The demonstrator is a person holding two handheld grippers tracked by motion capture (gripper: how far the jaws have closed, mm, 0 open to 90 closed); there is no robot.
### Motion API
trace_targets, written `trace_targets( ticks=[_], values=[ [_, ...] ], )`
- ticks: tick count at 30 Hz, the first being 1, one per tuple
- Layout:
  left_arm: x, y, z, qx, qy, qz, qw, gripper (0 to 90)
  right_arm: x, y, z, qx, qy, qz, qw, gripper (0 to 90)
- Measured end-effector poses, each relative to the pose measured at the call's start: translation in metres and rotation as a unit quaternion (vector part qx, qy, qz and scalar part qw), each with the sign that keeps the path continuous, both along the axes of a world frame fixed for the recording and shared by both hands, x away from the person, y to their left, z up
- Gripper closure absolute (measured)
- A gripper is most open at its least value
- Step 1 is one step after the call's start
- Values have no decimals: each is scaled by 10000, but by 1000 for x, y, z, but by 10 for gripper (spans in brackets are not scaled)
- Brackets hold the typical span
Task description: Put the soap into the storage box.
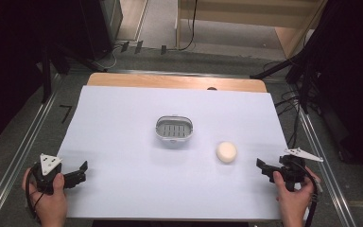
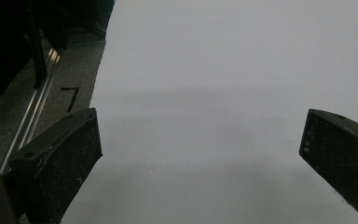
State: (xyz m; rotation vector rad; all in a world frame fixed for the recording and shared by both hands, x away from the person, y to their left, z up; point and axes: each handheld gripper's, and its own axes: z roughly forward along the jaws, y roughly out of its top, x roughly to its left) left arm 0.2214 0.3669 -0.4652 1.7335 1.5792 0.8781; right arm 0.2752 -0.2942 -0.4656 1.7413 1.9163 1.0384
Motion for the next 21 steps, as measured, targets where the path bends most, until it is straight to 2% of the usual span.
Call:
trace_targets(
  ticks=[10, 21],
  values=[
    [0, 0, 0, 5, -3, -10, 10000, 0, 4, 19, 9, -44, -65, 174, 9998, 58],
    [0, -1, 0, 30, -1, -29, 10000, 0, 16, 39, 14, 31, -105, 351, 9993, 59]
  ],
)
